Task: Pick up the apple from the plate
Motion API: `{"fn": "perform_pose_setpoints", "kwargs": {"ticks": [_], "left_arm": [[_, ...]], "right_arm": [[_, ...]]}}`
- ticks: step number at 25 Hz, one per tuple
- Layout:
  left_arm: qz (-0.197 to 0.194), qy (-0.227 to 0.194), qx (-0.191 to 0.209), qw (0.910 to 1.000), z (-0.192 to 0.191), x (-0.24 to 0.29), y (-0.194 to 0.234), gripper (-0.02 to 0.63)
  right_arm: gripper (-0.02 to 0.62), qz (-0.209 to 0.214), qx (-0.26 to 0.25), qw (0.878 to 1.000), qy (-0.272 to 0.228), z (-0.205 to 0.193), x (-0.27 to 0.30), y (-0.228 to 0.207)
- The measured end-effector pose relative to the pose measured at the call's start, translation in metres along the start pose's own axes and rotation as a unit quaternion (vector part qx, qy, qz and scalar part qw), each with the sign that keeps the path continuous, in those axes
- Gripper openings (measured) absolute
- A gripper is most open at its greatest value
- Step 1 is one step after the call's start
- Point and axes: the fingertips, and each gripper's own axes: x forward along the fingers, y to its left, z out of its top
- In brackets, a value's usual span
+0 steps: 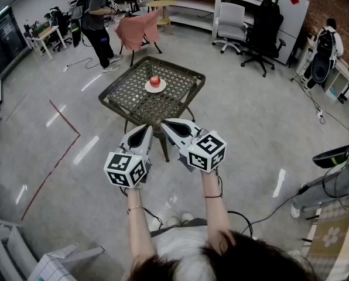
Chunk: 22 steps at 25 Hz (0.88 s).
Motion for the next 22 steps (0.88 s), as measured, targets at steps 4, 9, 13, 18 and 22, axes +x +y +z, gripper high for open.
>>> {"fn": "perform_pose_setpoints", "kwargs": {"ticks": [4,9,13,18,22], "left_arm": [[0.000,0.004,-0.001,1.0000,-0.005,-0.003,-0.005,0.011],[0.005,0.003,-0.003,1.0000,-0.005,-0.004,-0.013,0.011],[0.006,0.003,-0.005,1.0000,-0.008,-0.005,-0.020,0.011],[0.008,0.000,-0.005,1.0000,-0.009,-0.005,-0.032,0.011],[0.011,0.003,-0.006,0.9999,-0.012,-0.004,-0.046,0.011]], "right_arm": [[0.009,0.000,0.003,1.000,0.002,-0.004,-0.007,0.002],[0.009,0.000,0.002,1.000,0.003,-0.003,-0.018,0.002],[0.009,-0.005,0.005,1.000,-0.003,-0.002,-0.026,0.002],[0.009,-0.003,0.001,1.000,0.000,-0.001,-0.037,0.004],[0.009,-0.001,0.002,1.000,0.002,0.003,-0.048,-0.001]]}}
